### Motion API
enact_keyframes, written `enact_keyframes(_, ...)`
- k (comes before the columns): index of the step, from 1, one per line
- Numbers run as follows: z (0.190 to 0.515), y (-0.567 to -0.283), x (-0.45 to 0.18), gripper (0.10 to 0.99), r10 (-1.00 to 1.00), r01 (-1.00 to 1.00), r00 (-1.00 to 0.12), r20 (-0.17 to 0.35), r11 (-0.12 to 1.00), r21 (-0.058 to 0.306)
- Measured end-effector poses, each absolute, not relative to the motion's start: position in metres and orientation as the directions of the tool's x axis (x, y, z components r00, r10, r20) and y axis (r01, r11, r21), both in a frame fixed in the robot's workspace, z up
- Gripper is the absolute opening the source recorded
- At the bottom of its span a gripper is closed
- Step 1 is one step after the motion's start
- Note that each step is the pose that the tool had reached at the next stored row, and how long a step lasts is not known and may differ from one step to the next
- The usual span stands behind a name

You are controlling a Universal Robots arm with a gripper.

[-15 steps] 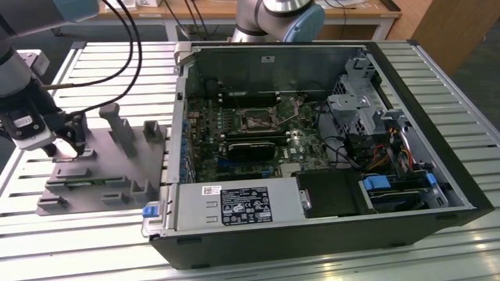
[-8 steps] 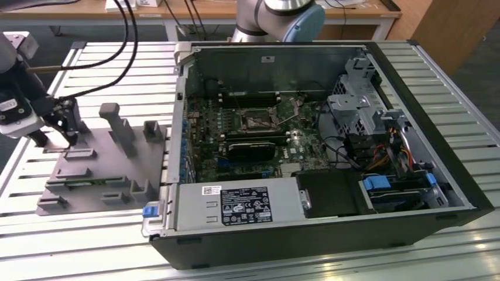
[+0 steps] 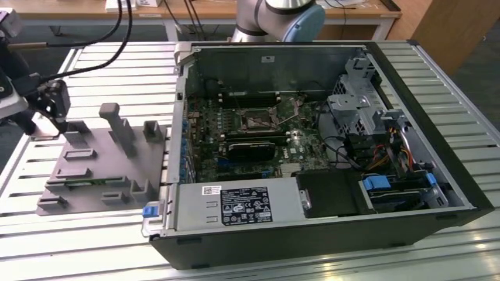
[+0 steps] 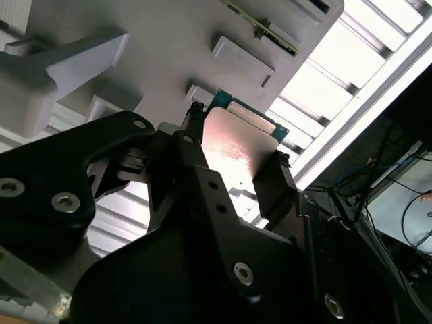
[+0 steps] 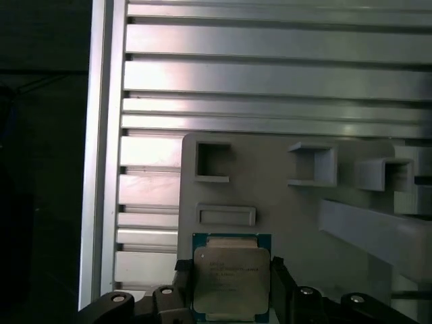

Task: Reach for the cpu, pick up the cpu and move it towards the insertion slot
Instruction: 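Pick up the cpu and move it towards the insertion slot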

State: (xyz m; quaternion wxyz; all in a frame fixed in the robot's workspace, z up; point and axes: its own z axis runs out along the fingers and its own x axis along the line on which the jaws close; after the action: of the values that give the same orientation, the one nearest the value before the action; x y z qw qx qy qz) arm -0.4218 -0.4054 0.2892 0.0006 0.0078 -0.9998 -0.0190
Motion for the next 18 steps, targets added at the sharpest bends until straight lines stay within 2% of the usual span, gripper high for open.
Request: enact_keyframes(18, 0.369, -0.405, -0.422, 0.545, -0.016, -0.016, -1.000, 0.001, 0.999, 0.038)
